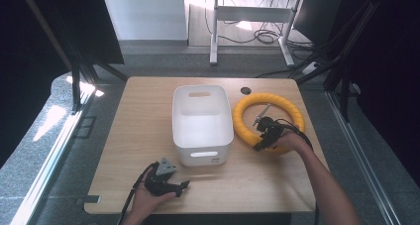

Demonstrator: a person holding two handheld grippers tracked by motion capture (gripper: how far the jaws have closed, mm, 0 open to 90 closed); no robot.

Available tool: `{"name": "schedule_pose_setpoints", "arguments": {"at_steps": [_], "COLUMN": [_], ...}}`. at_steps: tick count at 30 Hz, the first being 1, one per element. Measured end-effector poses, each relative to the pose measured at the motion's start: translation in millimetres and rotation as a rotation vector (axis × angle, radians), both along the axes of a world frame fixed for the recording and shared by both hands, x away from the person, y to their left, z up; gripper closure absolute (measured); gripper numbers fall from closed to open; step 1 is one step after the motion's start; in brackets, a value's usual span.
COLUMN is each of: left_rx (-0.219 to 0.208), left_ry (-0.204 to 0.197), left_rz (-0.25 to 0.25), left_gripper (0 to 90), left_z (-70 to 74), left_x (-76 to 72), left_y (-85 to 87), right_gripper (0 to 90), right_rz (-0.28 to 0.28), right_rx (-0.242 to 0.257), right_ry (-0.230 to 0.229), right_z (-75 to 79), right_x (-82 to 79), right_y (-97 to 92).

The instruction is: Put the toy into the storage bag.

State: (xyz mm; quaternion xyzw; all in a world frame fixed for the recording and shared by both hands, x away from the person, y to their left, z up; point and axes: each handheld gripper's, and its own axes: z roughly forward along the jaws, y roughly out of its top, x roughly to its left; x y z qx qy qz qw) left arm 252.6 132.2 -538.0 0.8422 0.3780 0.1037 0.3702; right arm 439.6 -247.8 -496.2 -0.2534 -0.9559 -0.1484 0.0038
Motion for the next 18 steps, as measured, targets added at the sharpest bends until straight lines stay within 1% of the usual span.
{"name": "schedule_pose_setpoints", "arguments": {"at_steps": [1, 2, 3, 6, 7, 8, 9, 10, 11, 12, 13, 14, 15, 16, 17, 18], "left_rx": [-0.001, -0.001, -0.002, -0.003, -0.003, -0.003, 0.0, 0.0, 0.002, 0.002, 0.003, 0.003, 0.002, 0.002, 0.002, 0.002], "left_ry": [-0.001, -0.001, -0.001, -0.001, 0.0, 0.0, 0.002, 0.002, 0.002, 0.002, 0.003, 0.003, 0.003, 0.004, 0.003, 0.004], "left_rz": [0.001, 0.001, 0.002, 0.002, 0.002, 0.002, 0.0, 0.0, -0.003, -0.003, -0.003, -0.003, -0.003, -0.003, -0.003, -0.003], "left_gripper": [23.8, 23.8, 23.8, 23.8, 23.9, 23.9, 23.8, 23.9, 23.9, 23.8, 23.9, 23.8, 23.8, 23.8, 23.8, 23.8], "left_z": [0.2, 0.2, 0.3, 0.7, 0.7, 0.7, 0.2, 0.2, -0.1, -0.1, -0.3, -0.3, -0.4, -0.4, -0.4, -0.5], "left_x": [0.0, 0.0, -0.1, -0.2, -0.1, -0.1, 0.1, 0.1, -0.1, -0.1, -0.2, -0.2, -0.1, -0.1, -0.1, -0.1], "left_y": [0.4, 0.4, 0.6, 0.8, 0.7, 0.7, 0.3, 0.3, -0.5, -0.5, -1.0, -1.0, -1.1, -1.1, -1.1, -1.2], "right_gripper": [50.1, 50.1, 50.2, 50.4, 50.5, 50.5, 50.6, 50.6, 50.6, 50.6, 50.7, 50.7, 50.8, 50.8, 50.8, 50.9], "right_rz": [-0.013, -0.013, -0.019, -0.044, -0.061, -0.061, -0.071, -0.071, -0.076, -0.076, -0.09, -0.09, -0.094, -0.1, -0.1, -0.105], "right_rx": [0.026, 0.026, 0.042, 0.106, 0.15, 0.15, 0.191, 0.191, 0.221, 0.221, 0.259, 0.259, 0.281, 0.316, 0.316, 0.353], "right_ry": [-0.002, -0.002, -0.005, 0.004, 0.006, 0.006, 0.009, 0.009, 0.008, 0.008, 0.002, 0.002, 0.001, -0.002, -0.002, -0.005], "right_z": [3.5, 3.5, 5.8, 13.5, 19.1, 19.1, 24.4, 24.4, 28.1, 28.1, 32.5, 32.5, 34.6, 38.7, 38.7, 42.3], "right_x": [0.9, 0.9, 1.5, 3.2, 3.8, 3.8, 3.4, 3.4, 3.4, 3.4, 3.3, 3.3, 3.5, 3.7, 3.7, 3.7], "right_y": [0.2, 0.2, -0.4, -2.5, -4.6, -4.6, -6.9, -6.9, -9.3, -9.3, -11.7, -11.7, -13.1, -15.9, -15.9, -19.1]}}
